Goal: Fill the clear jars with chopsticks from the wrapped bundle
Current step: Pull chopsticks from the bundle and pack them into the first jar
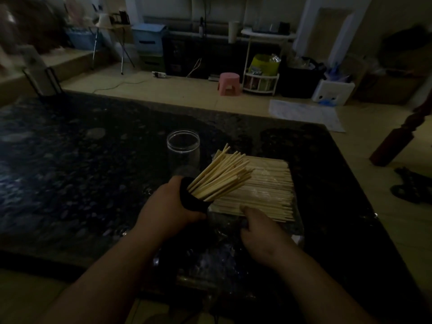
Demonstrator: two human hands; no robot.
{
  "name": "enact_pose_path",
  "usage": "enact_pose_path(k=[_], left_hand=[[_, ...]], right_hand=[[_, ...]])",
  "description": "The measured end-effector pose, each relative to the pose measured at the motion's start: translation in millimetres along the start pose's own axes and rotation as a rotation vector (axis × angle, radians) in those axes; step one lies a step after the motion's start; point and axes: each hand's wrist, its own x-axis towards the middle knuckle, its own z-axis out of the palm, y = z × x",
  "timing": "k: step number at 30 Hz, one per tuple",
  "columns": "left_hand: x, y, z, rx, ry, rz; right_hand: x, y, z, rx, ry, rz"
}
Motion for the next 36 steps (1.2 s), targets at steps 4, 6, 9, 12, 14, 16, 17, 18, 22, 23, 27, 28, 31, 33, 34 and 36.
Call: enact_pose_path(k=[4, 6, 9, 12, 14, 16, 17, 18, 22, 23, 27, 28, 31, 33, 34, 36], left_hand=[[0, 0, 0, -0.011, 0.009, -0.005], [0, 0, 0, -0.004, 0.003, -0.005], [0, 0, -1, -0.01, -0.006, 0.001], [0, 0, -2, -0.014, 0.001, 0.008], [0, -1, -2, -0.015, -0.001, 0.008], [0, -2, -2, -0.023, -0.001, 0.01], [0, -2, -2, -0.026, -0.001, 0.012], [0, -3, -2, -0.03, -0.002, 0.012], [2, -5, -1, -0.039, -0.003, 0.001], [2, -5, -1, -0.036, -0.001, 0.004], [1, -4, 0, -0.027, 0.001, 0.013], [1, -3, 0, -0.026, -0.001, 0.015], [0, -3, -1, -0.022, -0.002, 0.023], [0, -3, -1, -0.013, -0.001, 0.022], [1, -3, -1, -0.009, 0.0, 0.019], [1, -3, -1, -0.004, -0.001, 0.017]], right_hand=[[5, 9, 14, -0.091, -0.006, 0.01], [6, 14, 20, -0.147, 0.01, 0.004], [10, 21, 28, -0.255, 0.076, -0.012], [16, 21, 32, -0.366, 0.096, -0.006], [19, 21, 33, -0.409, 0.106, -0.005], [20, 22, 35, -0.424, 0.139, -0.01], [20, 22, 36, -0.422, 0.154, -0.013], [21, 22, 36, -0.42, 0.166, -0.013], [21, 23, 37, -0.424, 0.181, -0.019], [21, 24, 37, -0.423, 0.179, -0.02], [20, 25, 37, -0.383, 0.176, -0.022], [21, 25, 38, -0.368, 0.172, -0.02], [22, 27, 37, -0.365, 0.15, 0.004], [22, 27, 36, -0.396, 0.155, -0.001], [22, 27, 36, -0.401, 0.169, -0.012], [21, 26, 36, -0.384, 0.19, -0.025]])
